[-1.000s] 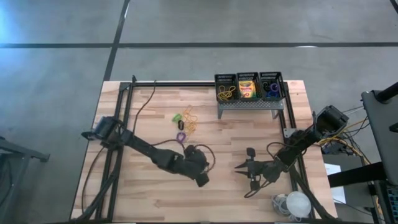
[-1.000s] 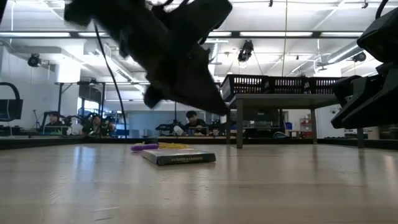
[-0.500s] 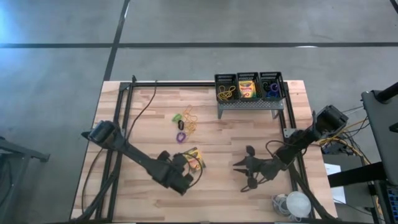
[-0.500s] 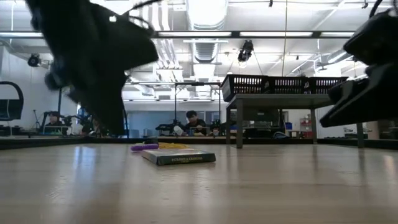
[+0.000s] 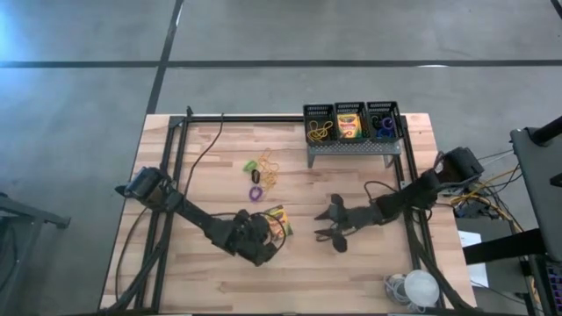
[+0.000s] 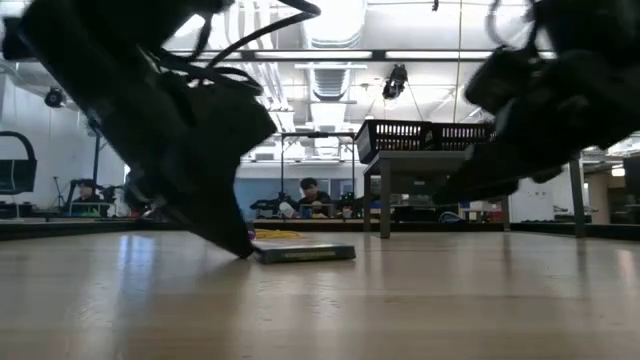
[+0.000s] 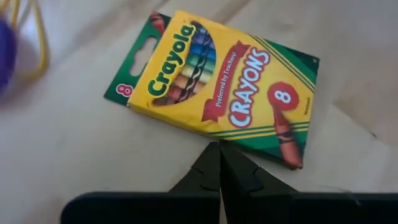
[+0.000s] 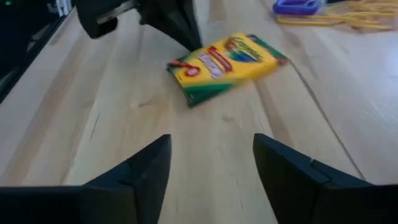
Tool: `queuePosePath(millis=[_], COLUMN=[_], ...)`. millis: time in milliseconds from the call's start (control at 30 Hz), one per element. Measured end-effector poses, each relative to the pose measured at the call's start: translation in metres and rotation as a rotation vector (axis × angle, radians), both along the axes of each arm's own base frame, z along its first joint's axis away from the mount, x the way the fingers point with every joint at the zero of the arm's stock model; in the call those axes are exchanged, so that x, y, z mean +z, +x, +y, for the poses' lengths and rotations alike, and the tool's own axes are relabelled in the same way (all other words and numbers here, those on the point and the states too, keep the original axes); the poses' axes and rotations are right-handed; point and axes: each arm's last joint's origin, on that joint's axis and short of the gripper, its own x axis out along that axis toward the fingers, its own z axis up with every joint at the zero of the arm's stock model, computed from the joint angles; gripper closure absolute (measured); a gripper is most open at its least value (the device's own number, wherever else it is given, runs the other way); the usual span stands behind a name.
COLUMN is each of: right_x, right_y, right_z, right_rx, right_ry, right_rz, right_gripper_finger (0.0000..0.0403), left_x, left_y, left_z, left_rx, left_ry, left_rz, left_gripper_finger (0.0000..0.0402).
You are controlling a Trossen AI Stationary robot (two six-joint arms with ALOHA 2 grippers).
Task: Pick & Place Office Desk Supplies
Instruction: Put the yellow crayon box into the middle black basket on the shelf
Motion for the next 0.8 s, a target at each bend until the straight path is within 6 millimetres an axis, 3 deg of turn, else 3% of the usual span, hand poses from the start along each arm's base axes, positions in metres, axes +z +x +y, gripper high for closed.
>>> queuePosePath(millis=[300, 500, 800], right_x=[-0.022, -0.036, -0.031], right_y=[0.039, 0.044, 0.045], right_z=[-0.008, -0.017, -0.018], right_rx=[0.048, -0.025, -0.018], right_ry=[0.109, 0.180, 0.206], right_rz=[0.111, 0.164, 0.135], right_gripper_finger=[0.0143, 0.0141, 0.0140], left_x=[-0.011, -0.022, -0.019], left_y=[0.026, 0.033, 0.039], left_z=[0.019, 0.019, 0.015], left_rx=[-0.096, -0.118, -0.160], left_ry=[0.106, 0.120, 0.144], left_rz=[-0.073, -0.106, -0.117], left_gripper_finger=[0.0401, 0.0401, 0.0401])
